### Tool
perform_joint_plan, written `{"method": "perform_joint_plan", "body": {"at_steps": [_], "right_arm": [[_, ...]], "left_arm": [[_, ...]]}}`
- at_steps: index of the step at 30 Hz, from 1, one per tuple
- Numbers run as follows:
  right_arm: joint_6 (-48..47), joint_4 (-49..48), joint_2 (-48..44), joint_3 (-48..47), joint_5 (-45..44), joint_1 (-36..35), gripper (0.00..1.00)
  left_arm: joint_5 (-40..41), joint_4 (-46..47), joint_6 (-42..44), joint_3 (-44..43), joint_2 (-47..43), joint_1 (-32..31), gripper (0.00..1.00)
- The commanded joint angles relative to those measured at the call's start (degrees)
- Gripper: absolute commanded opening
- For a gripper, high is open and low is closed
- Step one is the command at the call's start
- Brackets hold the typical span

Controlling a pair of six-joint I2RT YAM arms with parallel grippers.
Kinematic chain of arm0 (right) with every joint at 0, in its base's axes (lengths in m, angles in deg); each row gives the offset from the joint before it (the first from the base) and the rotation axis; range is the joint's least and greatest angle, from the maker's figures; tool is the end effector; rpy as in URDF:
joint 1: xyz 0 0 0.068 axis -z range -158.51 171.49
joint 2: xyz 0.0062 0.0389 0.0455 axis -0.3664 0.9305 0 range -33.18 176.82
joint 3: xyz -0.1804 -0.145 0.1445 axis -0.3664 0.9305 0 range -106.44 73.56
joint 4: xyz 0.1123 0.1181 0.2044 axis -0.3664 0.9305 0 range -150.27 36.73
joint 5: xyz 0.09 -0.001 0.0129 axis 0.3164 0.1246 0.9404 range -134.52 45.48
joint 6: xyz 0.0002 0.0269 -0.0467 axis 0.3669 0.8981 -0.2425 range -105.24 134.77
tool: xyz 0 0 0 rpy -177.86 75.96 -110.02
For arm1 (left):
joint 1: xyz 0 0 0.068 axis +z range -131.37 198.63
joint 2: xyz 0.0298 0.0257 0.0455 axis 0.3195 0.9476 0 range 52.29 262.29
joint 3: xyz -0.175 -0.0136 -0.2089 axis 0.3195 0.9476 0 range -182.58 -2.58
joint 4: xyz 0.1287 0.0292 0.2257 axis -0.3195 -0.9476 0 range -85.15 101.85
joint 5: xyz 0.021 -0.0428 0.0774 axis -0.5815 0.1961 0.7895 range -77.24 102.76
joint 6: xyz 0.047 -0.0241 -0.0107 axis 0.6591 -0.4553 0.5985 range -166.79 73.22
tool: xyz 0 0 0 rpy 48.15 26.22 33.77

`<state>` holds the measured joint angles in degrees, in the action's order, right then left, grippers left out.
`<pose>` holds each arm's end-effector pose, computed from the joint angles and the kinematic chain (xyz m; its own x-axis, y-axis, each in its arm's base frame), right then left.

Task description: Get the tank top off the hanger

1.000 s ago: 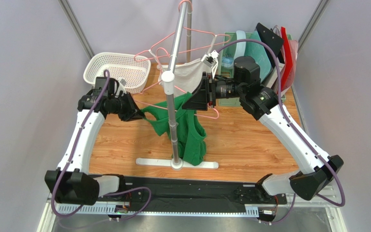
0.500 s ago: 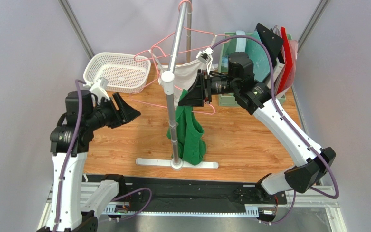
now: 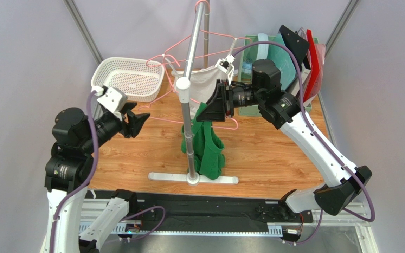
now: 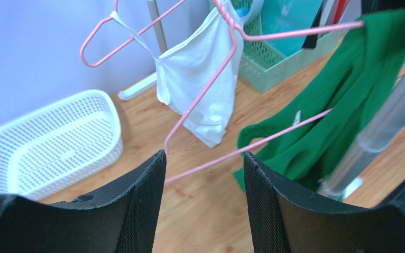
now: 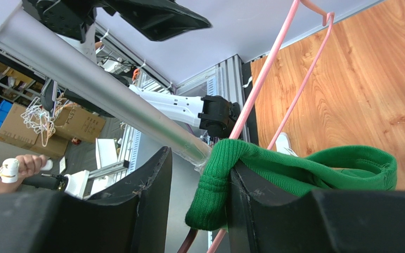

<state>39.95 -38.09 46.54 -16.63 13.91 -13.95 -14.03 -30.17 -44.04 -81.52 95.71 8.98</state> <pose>0.2216 0.1949 0.4580 -0.5680 -0.1308 -0.8126 -0.8195 -0.0018 0.5731 0.0938 -0.0322 0.4742 -0.0832 0.0575 -0.9949 0.5958 0.8031 -0.0034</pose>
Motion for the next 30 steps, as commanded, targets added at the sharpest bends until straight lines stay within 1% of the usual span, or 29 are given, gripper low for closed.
{"method": "perform_joint_plan", "body": {"at_steps": [1,4,5,8,9,11,15,19,21,22,23,26,30], "right_arm": [[-0.7,-1.0,-1.1,-2.6,1.3,-0.7,0.00],[-0.4,-1.0,-0.9,-2.9,1.4,-0.8,0.00],[-0.2,-1.0,-0.7,-2.9,1.4,-0.9,0.00],[-0.1,-0.9,-0.1,-3.5,1.5,-1.4,0.00],[-0.1,-0.8,0.2,-3.7,1.5,-1.6,0.00],[-0.1,-0.8,0.5,-4.1,1.8,-1.7,0.00],[0.0,-0.6,1.2,-4.9,2.5,-2.4,0.00],[0.3,-0.7,1.6,-4.9,2.6,-2.7,0.00],[0.5,-0.7,1.7,-4.9,2.7,-3.1,0.00],[0.5,-1.0,1.8,-4.9,2.8,-3.1,0.00],[0.6,-0.9,1.8,-4.9,2.8,-3.2,0.00],[0.7,-1.1,2.0,-5.1,3.0,-3.5,0.00],[1.1,-1.4,2.1,-5.0,3.3,-3.8,0.00]], "left_arm": [[2.4,3.5,21.6,3.3,-0.8,-1.9,0.62],[2.2,2.7,30.2,4.6,-0.4,-1.9,0.67],[2.2,2.3,31.8,4.6,0.0,-2.0,0.68],[-0.5,2.5,33.3,5.1,1.8,-2.4,0.70],[-1.2,2.3,33.5,5.0,2.4,-3.5,0.70],[-0.1,1.9,33.6,4.5,4.3,-4.7,0.68],[1.5,5.1,34.1,6.2,5.0,-4.9,0.66],[2.5,6.3,33.7,5.5,6.9,-5.3,0.63],[3.3,7.3,33.0,5.1,8.0,-5.7,0.58],[3.5,7.5,32.9,4.9,8.4,-5.7,0.54],[3.6,7.9,32.9,4.8,8.9,-5.9,0.49],[4.5,8.1,33.0,4.5,10.0,-6.5,0.42],[5.0,8.1,33.6,4.2,10.5,-7.3,0.41]]}}
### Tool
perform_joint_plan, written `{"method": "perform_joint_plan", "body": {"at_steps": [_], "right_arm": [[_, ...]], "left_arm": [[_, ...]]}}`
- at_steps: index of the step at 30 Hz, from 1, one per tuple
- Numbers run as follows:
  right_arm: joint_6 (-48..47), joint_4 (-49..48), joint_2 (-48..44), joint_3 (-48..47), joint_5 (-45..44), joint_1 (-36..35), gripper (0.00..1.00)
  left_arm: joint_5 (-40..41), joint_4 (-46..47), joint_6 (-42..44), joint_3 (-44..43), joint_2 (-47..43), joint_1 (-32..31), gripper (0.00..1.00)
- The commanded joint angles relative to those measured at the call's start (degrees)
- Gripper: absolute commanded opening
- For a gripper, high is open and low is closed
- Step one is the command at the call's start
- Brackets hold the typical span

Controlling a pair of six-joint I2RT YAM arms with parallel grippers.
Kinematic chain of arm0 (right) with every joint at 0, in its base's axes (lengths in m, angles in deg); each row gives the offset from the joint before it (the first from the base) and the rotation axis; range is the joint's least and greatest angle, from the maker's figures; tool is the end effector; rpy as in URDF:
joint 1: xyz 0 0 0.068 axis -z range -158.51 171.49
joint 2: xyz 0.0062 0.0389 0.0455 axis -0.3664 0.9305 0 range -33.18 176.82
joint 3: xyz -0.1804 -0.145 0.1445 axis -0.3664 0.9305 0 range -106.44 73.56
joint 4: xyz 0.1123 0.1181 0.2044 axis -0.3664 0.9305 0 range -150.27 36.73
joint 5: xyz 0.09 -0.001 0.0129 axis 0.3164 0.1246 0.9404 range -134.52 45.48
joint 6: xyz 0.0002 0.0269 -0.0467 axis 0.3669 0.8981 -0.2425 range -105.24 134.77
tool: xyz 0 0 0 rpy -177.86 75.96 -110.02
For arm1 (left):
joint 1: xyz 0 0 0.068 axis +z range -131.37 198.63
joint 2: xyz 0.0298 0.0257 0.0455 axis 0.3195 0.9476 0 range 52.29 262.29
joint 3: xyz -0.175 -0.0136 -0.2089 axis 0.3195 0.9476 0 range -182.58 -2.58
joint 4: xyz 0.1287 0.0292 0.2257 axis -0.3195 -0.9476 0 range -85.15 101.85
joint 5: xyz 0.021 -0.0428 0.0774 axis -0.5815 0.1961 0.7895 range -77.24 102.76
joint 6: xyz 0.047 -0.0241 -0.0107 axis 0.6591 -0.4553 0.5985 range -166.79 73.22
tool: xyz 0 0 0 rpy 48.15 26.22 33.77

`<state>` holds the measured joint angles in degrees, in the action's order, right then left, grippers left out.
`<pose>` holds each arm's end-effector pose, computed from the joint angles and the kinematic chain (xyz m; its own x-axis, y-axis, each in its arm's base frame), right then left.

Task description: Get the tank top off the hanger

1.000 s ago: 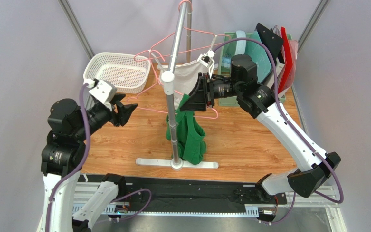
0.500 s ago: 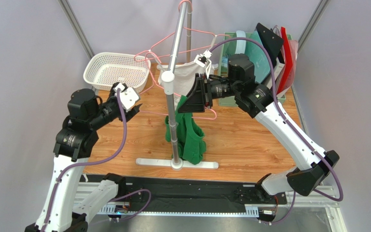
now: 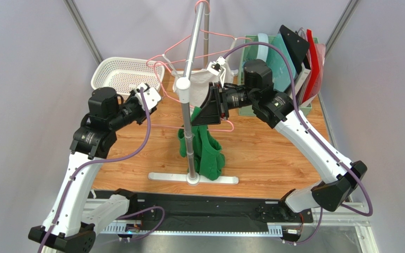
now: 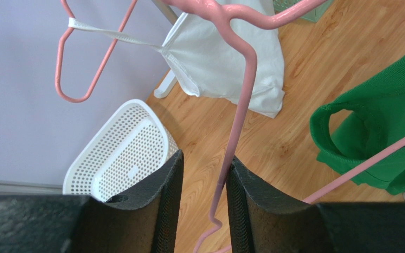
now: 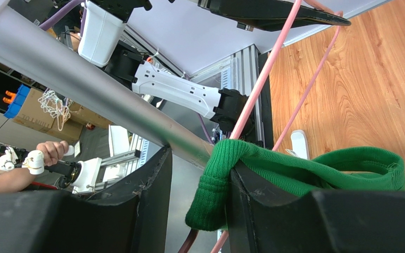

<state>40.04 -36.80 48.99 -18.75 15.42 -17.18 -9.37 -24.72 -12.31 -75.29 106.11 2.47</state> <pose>0.2181 0.2139 0.4561 -0.5771 -0.1879 -0.7948 -0.8008 -0.0608 0.5958 0.1676 -0.0625 0.4302 0.1006 0.5168 -0.8502 0.6619 0.6032 0.4450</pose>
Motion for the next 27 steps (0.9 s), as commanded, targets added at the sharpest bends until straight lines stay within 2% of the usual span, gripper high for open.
{"method": "perform_joint_plan", "body": {"at_steps": [1,3,6,7,9,10,12,18,21,25,27], "right_arm": [[1.0,-2.9,-0.3,-2.9,1.8,-0.6,0.00],[1.3,-3.2,-0.3,-2.9,2.0,-0.8,0.00],[1.5,-3.0,0.1,-3.0,2.7,-0.9,0.00],[1.6,-2.7,0.1,-2.9,2.9,-0.9,0.00],[1.5,-2.7,-0.2,-2.5,3.0,-0.9,0.00],[1.6,-2.6,-0.3,-2.3,3.0,-0.9,0.00],[1.5,-2.5,-0.3,-2.3,3.0,-0.9,0.00],[1.4,-1.3,-0.1,-2.9,1.1,-1.0,0.00],[0.7,1.0,0.1,-3.4,-1.2,-0.9,0.09],[-1.4,4.4,0.4,-3.9,-4.2,-0.9,0.28],[-2.6,5.9,0.5,-4.1,-6.3,-0.9,0.31]], "left_arm": [[0.4,2.7,2.0,-2.2,0.3,-0.9,0.41],[1.1,2.6,2.2,-2.4,0.5,-1.3,0.40],[2.5,2.7,2.2,-2.8,0.8,-1.8,0.31],[2.8,2.7,2.2,-3.0,0.8,-1.9,0.22],[3.6,2.7,2.2,-2.9,1.0,-2.1,0.13],[3.7,2.7,1.9,-3.0,0.9,-2.2,0.03],[3.9,2.7,1.6,-2.8,0.9,-2.4,0.00],[3.8,2.0,0.0,-2.5,0.2,-2.4,0.00],[4.2,1.4,-0.5,-2.2,-0.4,-2.4,0.00],[7.5,1.6,-1.6,-1.5,-1.1,-2.5,0.00],[10.1,1.9,-2.0,-1.2,-1.3,-2.4,0.00]]}}
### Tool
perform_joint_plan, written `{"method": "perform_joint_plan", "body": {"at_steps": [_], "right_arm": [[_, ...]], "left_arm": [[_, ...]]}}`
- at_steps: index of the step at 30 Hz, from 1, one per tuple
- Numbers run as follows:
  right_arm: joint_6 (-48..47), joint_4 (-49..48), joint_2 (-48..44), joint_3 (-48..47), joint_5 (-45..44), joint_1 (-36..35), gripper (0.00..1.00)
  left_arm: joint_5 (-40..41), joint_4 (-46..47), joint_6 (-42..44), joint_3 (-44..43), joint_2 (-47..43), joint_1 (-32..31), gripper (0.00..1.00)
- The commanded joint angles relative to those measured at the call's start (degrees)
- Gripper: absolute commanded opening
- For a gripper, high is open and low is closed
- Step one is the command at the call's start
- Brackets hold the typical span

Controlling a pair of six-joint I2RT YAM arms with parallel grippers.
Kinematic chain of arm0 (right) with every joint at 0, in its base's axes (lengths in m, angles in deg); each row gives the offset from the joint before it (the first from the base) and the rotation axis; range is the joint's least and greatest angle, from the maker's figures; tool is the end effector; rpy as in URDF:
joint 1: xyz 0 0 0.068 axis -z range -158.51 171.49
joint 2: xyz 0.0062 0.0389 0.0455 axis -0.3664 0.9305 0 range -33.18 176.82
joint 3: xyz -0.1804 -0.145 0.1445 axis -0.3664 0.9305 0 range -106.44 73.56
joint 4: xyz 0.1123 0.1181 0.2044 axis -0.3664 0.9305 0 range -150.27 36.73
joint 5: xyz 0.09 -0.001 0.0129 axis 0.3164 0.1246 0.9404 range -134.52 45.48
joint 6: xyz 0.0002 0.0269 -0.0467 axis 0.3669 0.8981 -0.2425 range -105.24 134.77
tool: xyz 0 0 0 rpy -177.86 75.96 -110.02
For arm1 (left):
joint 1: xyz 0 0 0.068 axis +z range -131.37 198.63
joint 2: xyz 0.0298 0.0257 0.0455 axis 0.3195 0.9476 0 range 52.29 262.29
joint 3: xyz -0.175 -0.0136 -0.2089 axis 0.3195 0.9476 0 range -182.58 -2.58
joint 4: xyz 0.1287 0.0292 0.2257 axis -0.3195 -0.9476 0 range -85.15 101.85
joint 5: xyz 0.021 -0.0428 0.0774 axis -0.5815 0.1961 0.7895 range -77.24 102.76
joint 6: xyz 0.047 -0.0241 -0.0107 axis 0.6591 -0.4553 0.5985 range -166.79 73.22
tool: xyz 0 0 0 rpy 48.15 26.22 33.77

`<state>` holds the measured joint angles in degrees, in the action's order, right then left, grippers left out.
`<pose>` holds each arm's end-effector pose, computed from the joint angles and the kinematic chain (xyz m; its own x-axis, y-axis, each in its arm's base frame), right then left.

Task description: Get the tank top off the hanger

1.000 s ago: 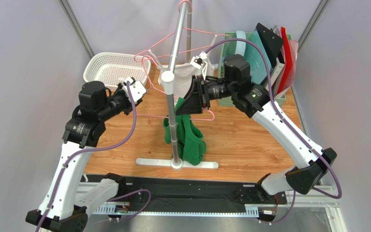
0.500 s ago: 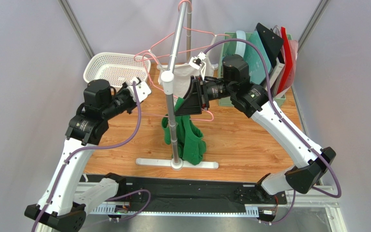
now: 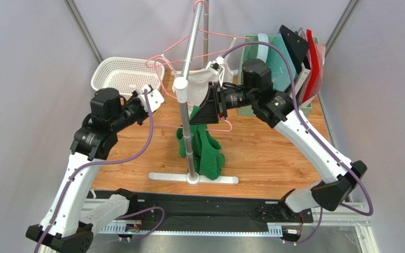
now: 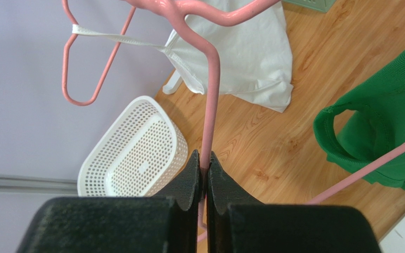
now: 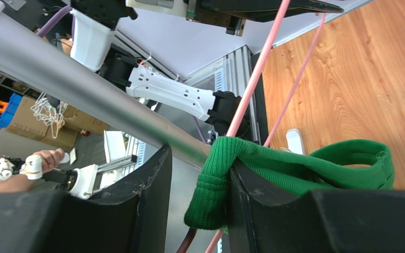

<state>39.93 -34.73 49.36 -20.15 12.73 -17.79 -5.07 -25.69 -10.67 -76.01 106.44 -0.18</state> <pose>0.2170 0.2161 0.4585 -0.5876 -0.1835 -0.7881 -0.7991 -0.0211 0.6008 0.1661 -0.0681 0.4313 0.1036 0.5575 -0.8237 0.6452 0.5926 0.4822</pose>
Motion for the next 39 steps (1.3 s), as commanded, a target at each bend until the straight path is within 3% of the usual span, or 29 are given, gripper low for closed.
{"method": "perform_joint_plan", "body": {"at_steps": [1,3,6,7,10,13,17,23,30,39], "right_arm": [[-2.8,4.3,0.2,-2.9,-4.2,-0.3,0.33],[-3.8,6.6,0.9,-4.2,-7.0,-0.3,0.37],[-4.7,10.1,2.2,-7.3,-10.0,0.0,0.55],[-4.8,11.0,2.3,-8.1,-11.4,0.1,0.67],[-4.9,13.1,1.4,-9.4,-15.7,1.1,0.87],[-6.6,15.6,-1.1,-8.7,-19.9,1.9,0.99],[-9.8,14.9,-8.8,-1.8,-30.1,2.5,1.00],[-11.5,4.1,-22.2,12.8,-33.6,3.0,1.00],[-12.2,-3.9,-25.9,26.6,-31.0,3.0,1.00],[-14.4,-18.8,-21.6,31.6,-29.8,2.9,1.00]], "left_arm": [[6.7,2.9,-3.8,-0.3,-1.7,0.3,0.00],[8.4,3.2,-4.0,-0.1,-1.9,0.3,0.00],[9.4,4.0,-4.2,0.7,-2.1,0.2,0.00],[9.6,4.3,-4.3,0.8,-2.1,0.3,0.00],[10.9,5.0,-4.1,1.2,-2.2,0.2,0.00],[12.9,5.8,-4.5,1.1,-1.9,0.2,0.00],[13.3,5.8,-4.9,0.7,-1.2,0.3,0.00],[14.0,4.8,-4.7,0.6,-0.6,0.2,0.00],[13.1,4.5,-5.6,-0.2,-0.6,0.3,0.00],[12.7,2.6,-7.8,-0.2,-2.5,-0.3,0.00]]}}
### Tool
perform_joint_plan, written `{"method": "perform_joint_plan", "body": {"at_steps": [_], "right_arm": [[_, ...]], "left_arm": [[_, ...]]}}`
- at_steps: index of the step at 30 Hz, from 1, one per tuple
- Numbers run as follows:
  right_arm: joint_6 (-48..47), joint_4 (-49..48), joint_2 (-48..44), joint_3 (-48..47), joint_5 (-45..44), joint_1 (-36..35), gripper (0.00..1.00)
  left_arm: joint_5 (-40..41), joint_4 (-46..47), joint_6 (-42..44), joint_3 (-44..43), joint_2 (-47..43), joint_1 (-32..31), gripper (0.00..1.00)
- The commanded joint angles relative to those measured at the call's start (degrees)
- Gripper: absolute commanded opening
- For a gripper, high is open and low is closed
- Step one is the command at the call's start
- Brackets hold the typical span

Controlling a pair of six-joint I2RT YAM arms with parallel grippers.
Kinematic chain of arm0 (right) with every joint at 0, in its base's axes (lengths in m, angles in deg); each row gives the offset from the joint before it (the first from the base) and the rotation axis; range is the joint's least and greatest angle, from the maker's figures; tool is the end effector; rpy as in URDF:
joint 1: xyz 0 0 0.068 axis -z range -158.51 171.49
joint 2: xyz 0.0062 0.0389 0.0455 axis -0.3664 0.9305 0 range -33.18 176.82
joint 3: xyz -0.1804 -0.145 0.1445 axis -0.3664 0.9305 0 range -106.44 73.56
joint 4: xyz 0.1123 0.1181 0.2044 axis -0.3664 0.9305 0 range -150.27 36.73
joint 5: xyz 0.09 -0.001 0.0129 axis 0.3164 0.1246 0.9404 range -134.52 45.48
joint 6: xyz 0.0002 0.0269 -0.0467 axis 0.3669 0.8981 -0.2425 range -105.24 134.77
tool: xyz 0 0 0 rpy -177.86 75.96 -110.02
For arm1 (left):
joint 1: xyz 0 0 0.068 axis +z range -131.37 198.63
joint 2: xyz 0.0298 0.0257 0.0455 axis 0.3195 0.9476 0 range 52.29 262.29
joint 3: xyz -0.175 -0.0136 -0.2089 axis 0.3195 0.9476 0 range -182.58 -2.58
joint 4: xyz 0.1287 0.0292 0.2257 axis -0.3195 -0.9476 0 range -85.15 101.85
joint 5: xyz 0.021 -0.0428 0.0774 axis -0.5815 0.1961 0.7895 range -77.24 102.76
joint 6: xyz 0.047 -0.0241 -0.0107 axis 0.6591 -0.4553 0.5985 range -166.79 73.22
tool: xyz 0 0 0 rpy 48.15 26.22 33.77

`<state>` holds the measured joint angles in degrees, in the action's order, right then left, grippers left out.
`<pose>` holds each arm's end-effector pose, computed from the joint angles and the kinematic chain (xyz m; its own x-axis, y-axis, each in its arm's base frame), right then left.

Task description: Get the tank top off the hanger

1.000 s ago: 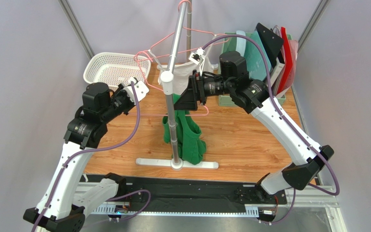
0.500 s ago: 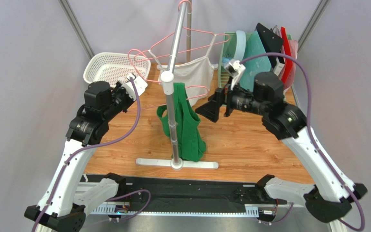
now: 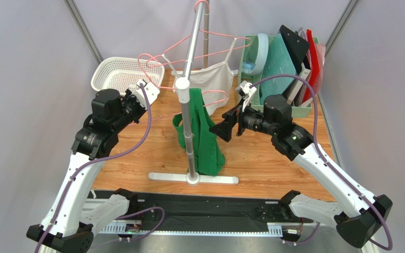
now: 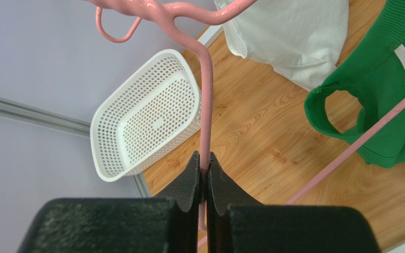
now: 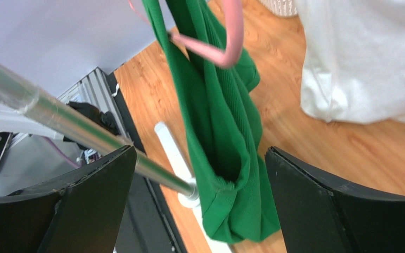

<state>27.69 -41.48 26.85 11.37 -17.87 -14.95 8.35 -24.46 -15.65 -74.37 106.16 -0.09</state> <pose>0.1772 0.1506 0.3811 -0.4204 -0.0619 -0.9052 -0.8030 0.4899 0.3394 0.1723 -0.0612 0.4247 -0.0546 0.5628 -0.8248 0.4876 0.7358 0.4699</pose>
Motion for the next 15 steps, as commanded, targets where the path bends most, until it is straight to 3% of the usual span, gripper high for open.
{"method": "perform_joint_plan", "body": {"at_steps": [1,11,15], "right_arm": [[-2.1,-13.5,1.2,1.2,2.5,-0.2,1.00],[-0.3,-31.8,0.5,14.7,-4.1,-2.1,1.00],[3.1,-41.2,1.5,18.2,-1.8,-2.7,0.97]], "left_arm": [[-0.5,1.1,-2.4,-1.5,-2.8,-0.6,0.00],[-2.9,-0.9,-6.3,2.9,-6.3,-0.6,0.00],[-4.0,0.2,-6.7,4.7,-9.1,-0.6,0.00]]}}
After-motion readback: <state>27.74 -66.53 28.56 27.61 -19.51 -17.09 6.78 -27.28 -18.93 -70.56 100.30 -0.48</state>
